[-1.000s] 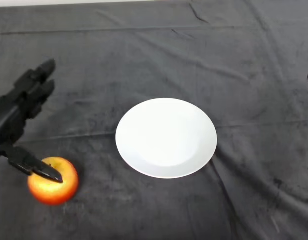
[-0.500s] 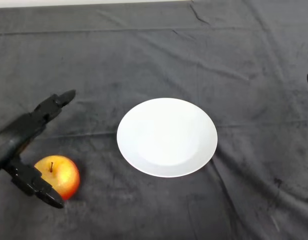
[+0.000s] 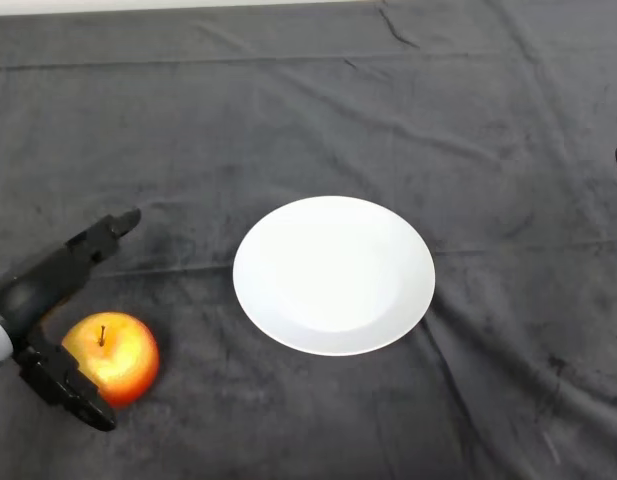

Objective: Move the apple to the plate

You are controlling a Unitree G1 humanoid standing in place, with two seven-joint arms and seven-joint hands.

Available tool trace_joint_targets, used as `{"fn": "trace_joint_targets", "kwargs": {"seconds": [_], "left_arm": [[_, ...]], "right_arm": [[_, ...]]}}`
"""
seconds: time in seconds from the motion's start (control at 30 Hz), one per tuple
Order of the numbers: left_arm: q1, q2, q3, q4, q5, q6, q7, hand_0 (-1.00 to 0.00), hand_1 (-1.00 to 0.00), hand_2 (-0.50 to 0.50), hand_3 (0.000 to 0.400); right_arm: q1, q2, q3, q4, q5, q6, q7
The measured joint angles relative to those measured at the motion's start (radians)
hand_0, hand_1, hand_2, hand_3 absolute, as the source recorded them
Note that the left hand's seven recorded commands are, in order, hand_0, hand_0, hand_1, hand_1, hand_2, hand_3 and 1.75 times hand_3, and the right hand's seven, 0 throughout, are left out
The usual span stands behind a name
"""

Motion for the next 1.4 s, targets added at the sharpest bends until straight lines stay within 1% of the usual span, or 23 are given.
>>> {"fn": "trace_joint_targets", "kwargs": {"seconds": [0.47,0.57,0.67,0.73,0.83,0.93,1.07,1.17,1.27,1.4], "left_arm": [[-0.014,0.000,-0.015,0.000,-0.010,-0.003,-0.002,-1.00,-1.00,0.00,0.400],[-0.022,0.000,-0.015,0.000,-0.012,-0.023,0.002,-1.00,-1.00,0.00,0.400],[-0.049,-0.002,-0.015,0.003,-0.019,-0.051,0.020,-1.00,-1.00,0.00,0.400],[-0.066,-0.005,-0.014,0.004,-0.020,-0.075,0.046,-1.00,-1.00,0.00,0.400],[-0.096,-0.031,-0.014,0.005,-0.019,-0.119,0.104,-1.00,-1.00,0.00,0.400],[-0.116,-0.066,-0.015,0.014,-0.015,-0.189,0.164,-1.00,-1.00,0.00,0.400],[-0.151,-0.117,-0.019,0.060,0.008,-0.275,0.256,-1.00,-1.00,0.00,0.400],[-0.177,-0.141,-0.050,0.103,0.026,-0.335,0.318,-1.00,-1.00,0.00,0.400],[-0.184,-0.175,-0.084,0.136,0.041,-0.397,0.367,-1.00,-1.00,0.00,0.400],[-0.189,-0.223,-0.130,0.206,0.059,-0.470,0.407,-1.00,-1.00,0.00,0.400]], "right_arm": [[0.000,0.000,0.0000,0.000,0.0000,0.000,-0.0002],[0.000,0.000,0.0000,0.000,0.0000,0.000,-0.0004],[0.000,0.000,0.0000,0.000,0.0000,0.000,-0.0005],[0.000,0.000,0.0000,0.000,0.0000,0.000,-0.0006],[0.000,0.000,0.0002,0.000,0.0000,0.000,-0.0006],[0.000,0.000,0.0003,0.000,0.0000,0.000,-0.0008],[0.000,0.001,0.0003,-0.001,0.0001,0.000,-0.0009],[0.000,0.001,0.0003,-0.001,0.0001,0.000,-0.0012],[0.000,0.001,0.0001,-0.001,0.0001,0.000,-0.0012],[0.000,0.001,0.0006,-0.001,0.0001,0.000,-0.0013]]}}
